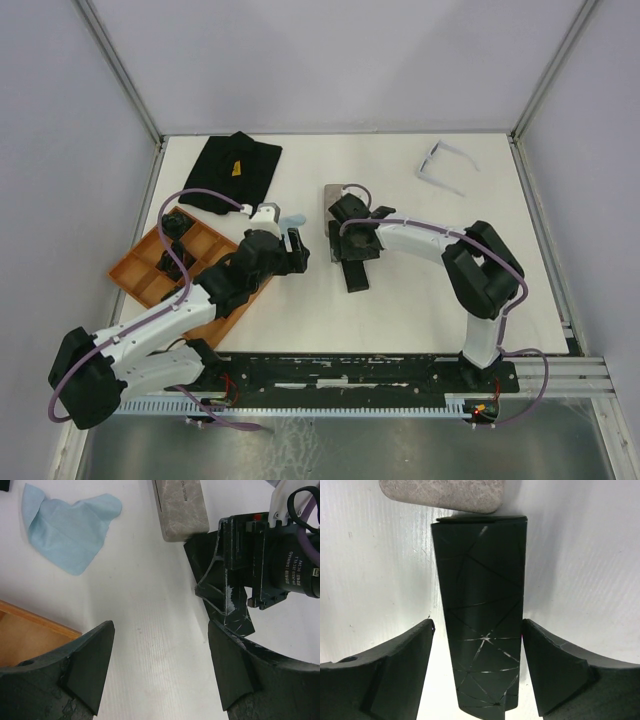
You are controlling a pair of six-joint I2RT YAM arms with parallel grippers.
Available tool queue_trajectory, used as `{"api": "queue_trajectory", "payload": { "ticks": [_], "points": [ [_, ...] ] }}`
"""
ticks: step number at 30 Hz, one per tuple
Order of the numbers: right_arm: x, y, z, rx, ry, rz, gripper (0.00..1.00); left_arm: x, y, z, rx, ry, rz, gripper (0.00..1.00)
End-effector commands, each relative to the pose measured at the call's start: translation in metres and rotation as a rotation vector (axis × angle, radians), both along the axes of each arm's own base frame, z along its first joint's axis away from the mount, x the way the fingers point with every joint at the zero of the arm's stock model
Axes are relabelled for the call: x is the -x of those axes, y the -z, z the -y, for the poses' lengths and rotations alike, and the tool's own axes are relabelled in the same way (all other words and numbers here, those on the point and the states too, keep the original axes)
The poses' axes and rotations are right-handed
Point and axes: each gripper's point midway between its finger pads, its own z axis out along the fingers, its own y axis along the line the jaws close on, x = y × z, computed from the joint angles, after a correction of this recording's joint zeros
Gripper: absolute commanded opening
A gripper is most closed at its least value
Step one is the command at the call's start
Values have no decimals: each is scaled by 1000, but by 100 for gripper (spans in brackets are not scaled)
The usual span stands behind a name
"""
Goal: Organize the sunglasses
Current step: Move the sunglasses case at the center of the board.
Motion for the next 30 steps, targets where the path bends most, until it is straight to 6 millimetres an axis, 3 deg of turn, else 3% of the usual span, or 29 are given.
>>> {"api": "queue_trajectory", "payload": {
  "ticks": [1, 6, 11, 16, 19, 24, 30],
  "points": [
    [-14, -18, -20, -103, 10, 40, 82, -11, -25, 5, 26, -9, 56, 83],
    [-14, -39, -15, -174, -14, 90, 90, -11, -24, 11, 31, 14, 47, 83],
    [-16, -57, 30, -178, 94, 174, 91, -16, -25, 22, 42, 25, 25, 83],
    [-11, -45, 89, -218, 244, 159, 89, -22, -24, 49, 60, 36, 13, 84],
    [-1, -31, 111, -222, 306, 138, 89, -23, -19, 74, 14, 24, 16, 87],
    [13, -22, 130, -234, 378, 134, 90, -31, 0, 111, -12, -9, -22, 99],
    [28, -12, 134, -273, 391, 128, 90, -46, 32, 142, -77, -52, -94, 99]
  ]
}}
